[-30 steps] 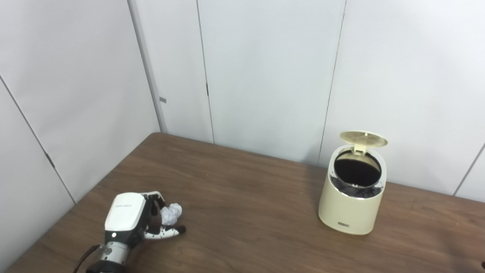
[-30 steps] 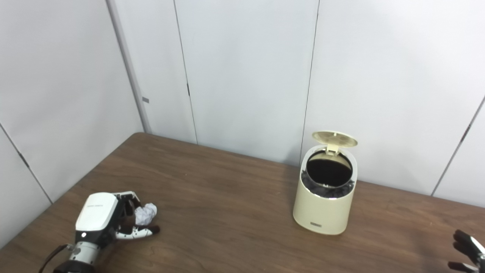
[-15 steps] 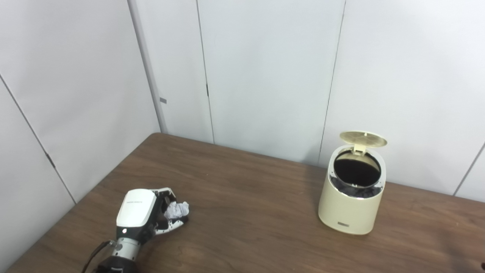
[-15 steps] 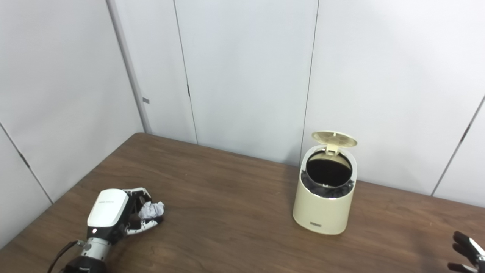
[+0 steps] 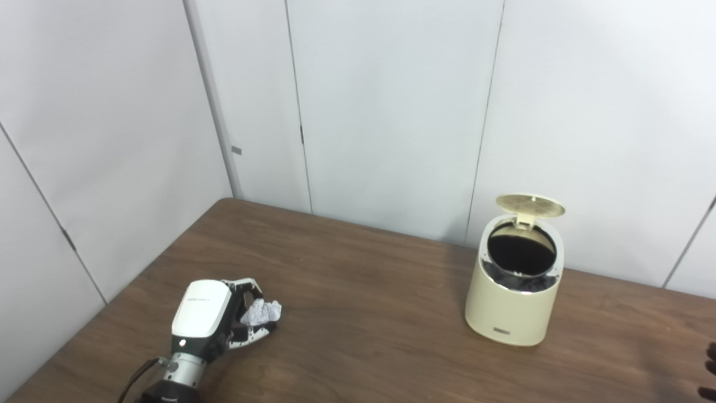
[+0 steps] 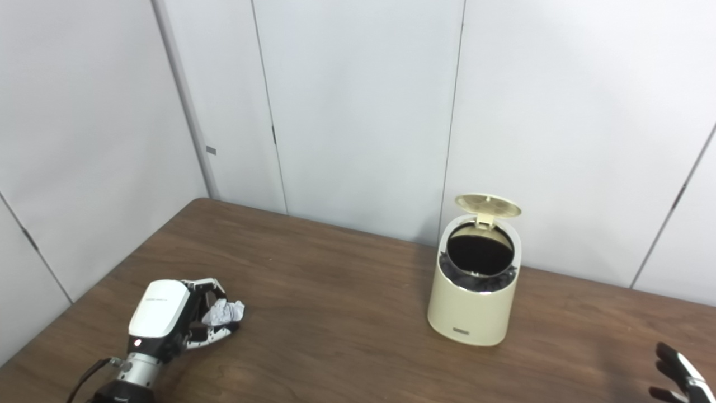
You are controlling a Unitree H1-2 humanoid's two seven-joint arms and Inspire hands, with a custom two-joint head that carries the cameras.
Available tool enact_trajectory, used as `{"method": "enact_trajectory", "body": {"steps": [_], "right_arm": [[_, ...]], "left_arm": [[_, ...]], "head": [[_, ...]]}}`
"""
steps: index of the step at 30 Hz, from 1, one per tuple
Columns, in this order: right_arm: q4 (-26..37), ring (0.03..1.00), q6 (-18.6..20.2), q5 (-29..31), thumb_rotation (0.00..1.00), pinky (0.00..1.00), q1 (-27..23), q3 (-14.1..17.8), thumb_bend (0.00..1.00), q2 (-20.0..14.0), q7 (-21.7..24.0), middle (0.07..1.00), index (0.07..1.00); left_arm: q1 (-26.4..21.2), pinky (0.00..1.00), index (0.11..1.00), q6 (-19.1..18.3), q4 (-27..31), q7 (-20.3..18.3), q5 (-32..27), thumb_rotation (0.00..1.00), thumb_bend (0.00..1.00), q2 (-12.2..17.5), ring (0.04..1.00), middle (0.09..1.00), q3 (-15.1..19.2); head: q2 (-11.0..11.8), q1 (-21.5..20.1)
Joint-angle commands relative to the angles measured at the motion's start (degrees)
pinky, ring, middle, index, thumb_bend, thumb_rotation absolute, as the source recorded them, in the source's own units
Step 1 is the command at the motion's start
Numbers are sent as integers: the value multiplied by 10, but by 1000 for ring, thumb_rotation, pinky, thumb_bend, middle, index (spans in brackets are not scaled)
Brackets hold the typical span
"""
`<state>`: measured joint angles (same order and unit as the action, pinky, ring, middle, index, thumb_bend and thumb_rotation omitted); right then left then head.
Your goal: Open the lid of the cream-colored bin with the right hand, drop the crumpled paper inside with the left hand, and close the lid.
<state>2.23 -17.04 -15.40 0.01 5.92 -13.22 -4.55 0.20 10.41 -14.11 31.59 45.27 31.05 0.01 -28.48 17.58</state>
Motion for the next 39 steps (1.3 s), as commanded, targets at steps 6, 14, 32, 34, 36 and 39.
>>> {"method": "enact_trajectory", "body": {"steps": [6, 14, 32, 34, 36, 39], "right_arm": [[33, 869, 15, -27, 882, 733, -14, -6, 722, 15, -14, 888, 888], [48, 879, 35, -40, 848, 784, -16, -11, 634, 36, -19, 891, 890], [30, 854, 19, -61, 795, 742, -25, -31, 593, 51, -44, 878, 875], [26, 858, 18, -60, 793, 752, -25, -32, 609, 54, -46, 879, 879], [22, 859, 17, -62, 788, 757, -26, -34, 609, 55, -50, 877, 878], [15, 857, 13, -70, 780, 755, -27, -38, 600, 55, -55, 876, 876]], "left_arm": [[6, 130, 469, 43, -13, 21, -15, 29, 512, -25, 165, 215, -11], [-15, 134, 469, 73, 17, 15, -4, 28, 512, -15, 169, 217, -15], [-93, 129, 470, 90, 105, -33, 21, 30, 512, -34, 157, 212, -40], [-101, 122, 469, 77, 141, -61, 19, 31, 511, -42, 151, 207, -39], [-111, 121, 470, 74, 166, -83, 16, 31, 511, -49, 151, 209, -39], [-130, 124, 470, 71, 193, -110, 15, 31, 510, -59, 156, 218, -42]], "head": [[5, -25], [10, -37], [24, -67], [25, -71], [27, -75], [29, -82]]}}
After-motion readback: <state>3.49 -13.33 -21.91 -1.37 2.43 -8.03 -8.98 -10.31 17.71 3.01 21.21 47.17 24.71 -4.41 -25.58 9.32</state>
